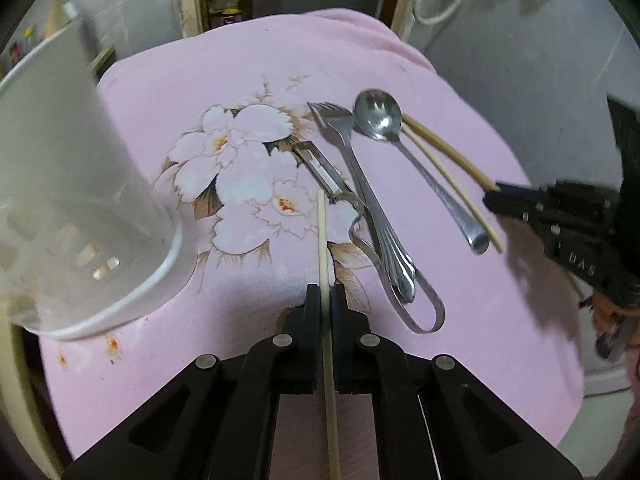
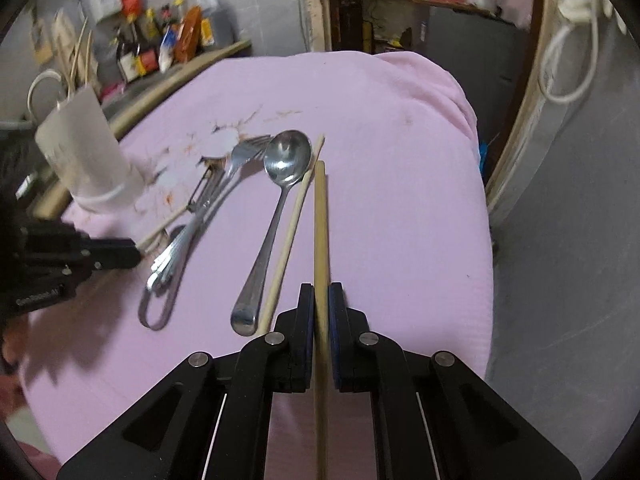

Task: Organize utensils
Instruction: 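Lift the chopsticks with both grippers and carry them over the white holder, then lower the chopsticks into the holder and open both grippers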

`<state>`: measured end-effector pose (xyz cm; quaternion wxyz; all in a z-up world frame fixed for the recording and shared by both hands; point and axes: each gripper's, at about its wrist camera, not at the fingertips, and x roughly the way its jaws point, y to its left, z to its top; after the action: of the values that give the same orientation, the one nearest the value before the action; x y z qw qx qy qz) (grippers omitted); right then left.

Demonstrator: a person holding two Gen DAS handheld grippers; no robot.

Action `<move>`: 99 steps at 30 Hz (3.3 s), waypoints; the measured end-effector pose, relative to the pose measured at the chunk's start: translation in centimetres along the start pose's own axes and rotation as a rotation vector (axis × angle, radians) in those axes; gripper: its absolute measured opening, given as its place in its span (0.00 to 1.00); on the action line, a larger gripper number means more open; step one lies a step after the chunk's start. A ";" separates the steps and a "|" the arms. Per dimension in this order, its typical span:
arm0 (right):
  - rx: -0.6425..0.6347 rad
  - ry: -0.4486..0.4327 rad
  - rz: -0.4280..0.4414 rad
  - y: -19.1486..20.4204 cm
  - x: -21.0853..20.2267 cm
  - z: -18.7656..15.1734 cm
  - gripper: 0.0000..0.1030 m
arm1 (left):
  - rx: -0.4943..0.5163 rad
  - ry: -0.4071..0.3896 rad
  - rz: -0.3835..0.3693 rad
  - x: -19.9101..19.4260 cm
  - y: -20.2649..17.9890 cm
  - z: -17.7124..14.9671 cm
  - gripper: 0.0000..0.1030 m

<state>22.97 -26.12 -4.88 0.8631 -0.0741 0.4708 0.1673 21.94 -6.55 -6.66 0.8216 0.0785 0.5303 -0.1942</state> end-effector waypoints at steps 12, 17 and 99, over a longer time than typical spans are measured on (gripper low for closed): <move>-0.024 -0.021 -0.061 0.3 0.2 -0.6 0.05 | -0.102 -0.141 -0.025 -1.1 0.0 -1.5 0.02; 0.003 -0.153 -0.042 0.7 -2.1 -1.7 0.05 | -0.109 -0.267 -0.058 -3.9 -0.6 -2.4 0.02; -0.124 -1.109 0.224 16.3 -7.8 6.2 0.24 | -0.402 -1.010 0.091 -18.5 15.2 -5.3 0.29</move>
<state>18.13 -10.86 5.52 0.9522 0.0246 -0.0585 0.2988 16.88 13.41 6.55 0.9805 -0.1605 0.0923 -0.0666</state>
